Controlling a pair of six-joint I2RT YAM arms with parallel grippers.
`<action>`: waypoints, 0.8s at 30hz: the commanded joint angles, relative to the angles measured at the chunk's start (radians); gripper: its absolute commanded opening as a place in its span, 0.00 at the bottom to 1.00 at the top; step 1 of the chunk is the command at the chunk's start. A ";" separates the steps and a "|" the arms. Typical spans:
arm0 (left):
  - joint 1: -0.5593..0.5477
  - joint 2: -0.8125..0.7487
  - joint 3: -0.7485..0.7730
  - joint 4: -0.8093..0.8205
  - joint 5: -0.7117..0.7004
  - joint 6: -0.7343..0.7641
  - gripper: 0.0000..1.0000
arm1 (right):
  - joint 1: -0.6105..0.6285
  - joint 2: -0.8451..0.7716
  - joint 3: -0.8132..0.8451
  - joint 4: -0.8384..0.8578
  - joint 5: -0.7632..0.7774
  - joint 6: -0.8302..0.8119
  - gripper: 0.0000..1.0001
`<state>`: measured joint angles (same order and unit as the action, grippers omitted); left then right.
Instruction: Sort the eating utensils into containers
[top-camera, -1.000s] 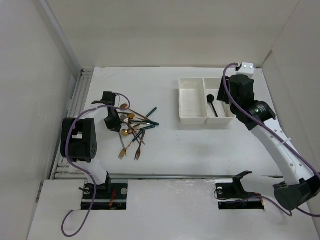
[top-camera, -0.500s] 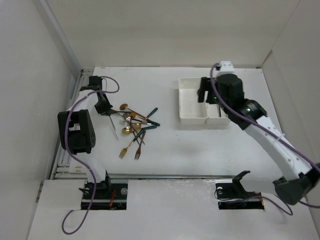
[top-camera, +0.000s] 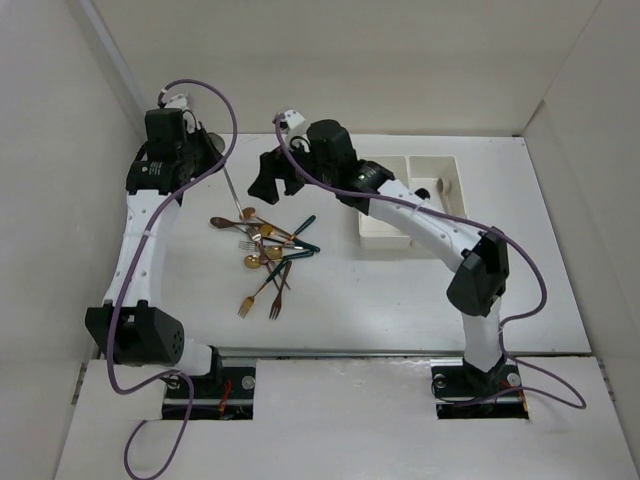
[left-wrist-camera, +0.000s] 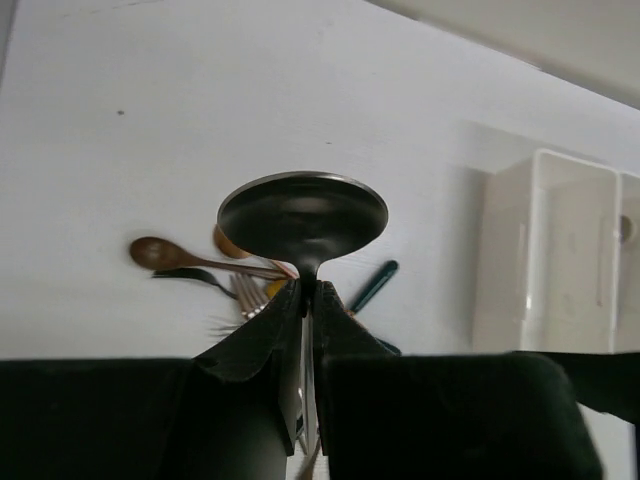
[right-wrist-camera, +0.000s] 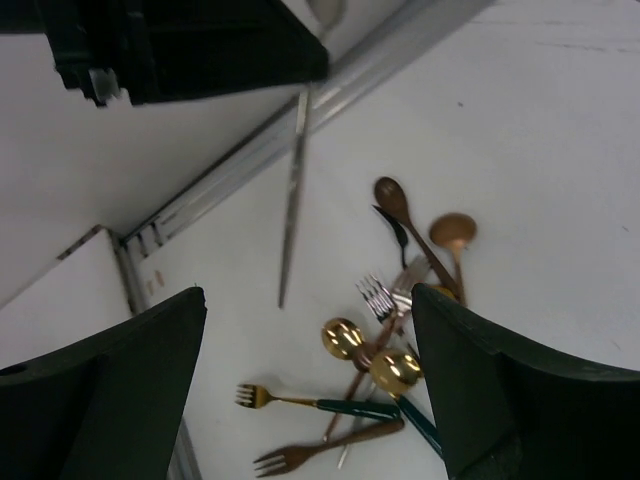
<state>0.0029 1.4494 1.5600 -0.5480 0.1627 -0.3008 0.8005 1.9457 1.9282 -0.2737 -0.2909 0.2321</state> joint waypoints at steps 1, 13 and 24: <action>-0.032 -0.043 0.032 0.043 0.058 -0.038 0.00 | 0.017 0.036 0.110 0.108 -0.129 0.028 0.88; -0.064 -0.053 0.043 0.062 0.181 -0.083 0.00 | 0.026 0.196 0.170 0.166 -0.105 0.139 0.77; -0.083 -0.081 -0.009 0.062 0.224 -0.103 0.00 | 0.026 0.245 0.203 0.248 -0.156 0.237 0.00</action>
<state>-0.0673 1.4235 1.5581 -0.5220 0.3382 -0.3824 0.8253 2.2009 2.0846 -0.1383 -0.4301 0.4313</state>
